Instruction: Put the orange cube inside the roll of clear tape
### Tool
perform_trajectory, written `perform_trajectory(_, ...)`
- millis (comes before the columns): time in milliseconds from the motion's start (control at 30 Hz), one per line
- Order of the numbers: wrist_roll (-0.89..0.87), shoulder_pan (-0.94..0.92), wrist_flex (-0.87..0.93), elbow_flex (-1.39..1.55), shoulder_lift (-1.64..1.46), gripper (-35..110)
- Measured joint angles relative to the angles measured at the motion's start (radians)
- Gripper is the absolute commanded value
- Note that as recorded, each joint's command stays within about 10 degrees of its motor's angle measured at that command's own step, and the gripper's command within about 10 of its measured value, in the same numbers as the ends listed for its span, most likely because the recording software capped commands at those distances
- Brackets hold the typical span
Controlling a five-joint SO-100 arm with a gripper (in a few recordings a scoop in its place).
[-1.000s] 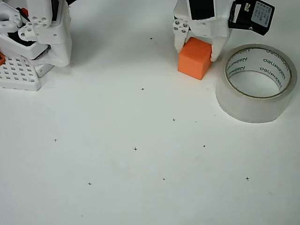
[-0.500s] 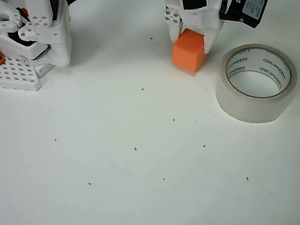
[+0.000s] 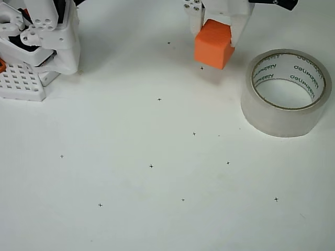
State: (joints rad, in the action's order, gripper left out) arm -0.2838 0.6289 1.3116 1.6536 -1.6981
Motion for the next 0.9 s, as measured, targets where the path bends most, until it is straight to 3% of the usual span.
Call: perform_trajectory(900, 0.204, -0.104, 0.098, -0.371, 0.219, 13)
